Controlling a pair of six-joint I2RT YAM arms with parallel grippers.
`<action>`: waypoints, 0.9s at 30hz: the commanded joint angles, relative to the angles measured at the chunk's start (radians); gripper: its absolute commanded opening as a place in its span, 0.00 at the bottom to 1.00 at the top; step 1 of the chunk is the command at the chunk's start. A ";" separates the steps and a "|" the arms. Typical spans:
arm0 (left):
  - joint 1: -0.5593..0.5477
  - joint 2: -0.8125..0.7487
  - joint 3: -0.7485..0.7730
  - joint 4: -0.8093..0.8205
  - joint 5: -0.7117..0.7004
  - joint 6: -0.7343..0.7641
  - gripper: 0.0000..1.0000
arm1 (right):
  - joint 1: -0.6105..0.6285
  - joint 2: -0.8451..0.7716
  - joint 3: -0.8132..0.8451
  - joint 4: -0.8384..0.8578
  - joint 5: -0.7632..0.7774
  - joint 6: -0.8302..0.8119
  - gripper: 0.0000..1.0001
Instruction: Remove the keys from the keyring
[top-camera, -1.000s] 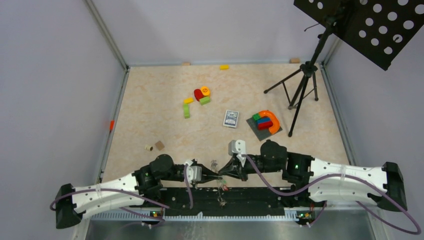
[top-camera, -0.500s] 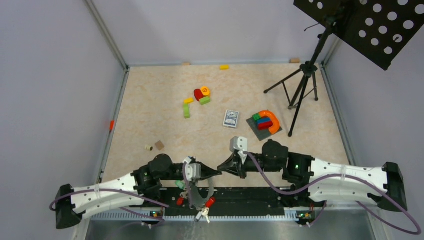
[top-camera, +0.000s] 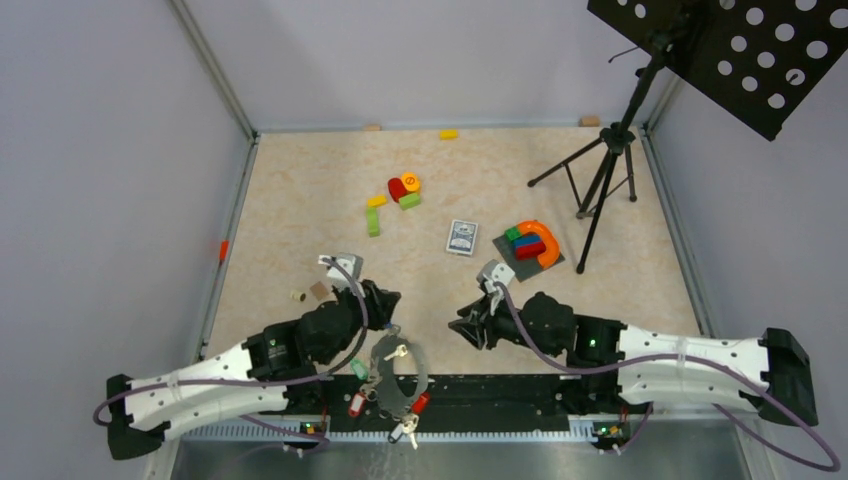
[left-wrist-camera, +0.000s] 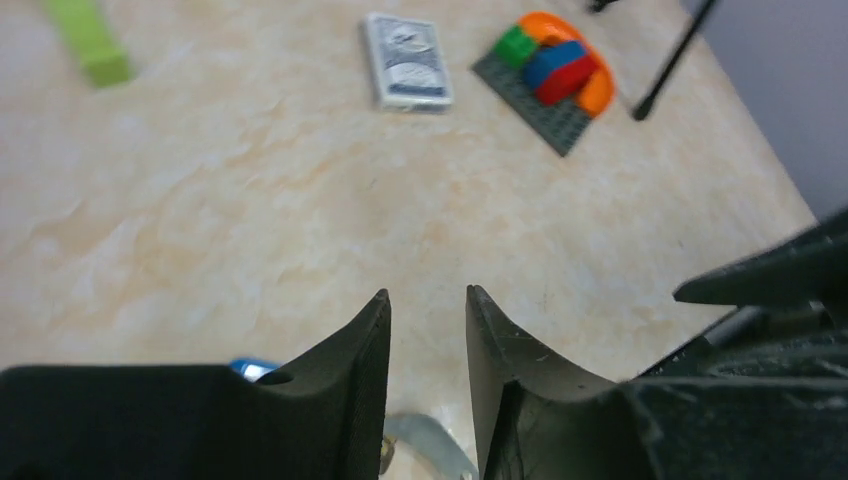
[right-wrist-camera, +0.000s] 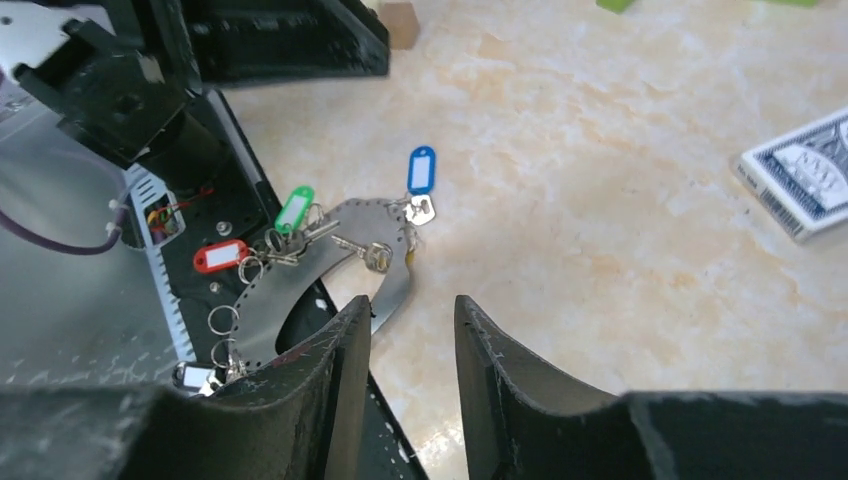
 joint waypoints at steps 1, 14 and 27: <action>-0.002 0.051 0.145 -0.651 -0.329 -0.724 0.35 | 0.002 0.071 0.036 -0.019 0.082 0.096 0.37; -0.003 0.397 0.125 -0.892 0.038 -1.280 0.73 | 0.002 0.213 0.081 -0.004 0.057 0.117 0.38; -0.006 0.484 0.043 -0.724 0.195 -1.283 0.60 | 0.002 0.210 0.059 -0.010 0.062 0.128 0.38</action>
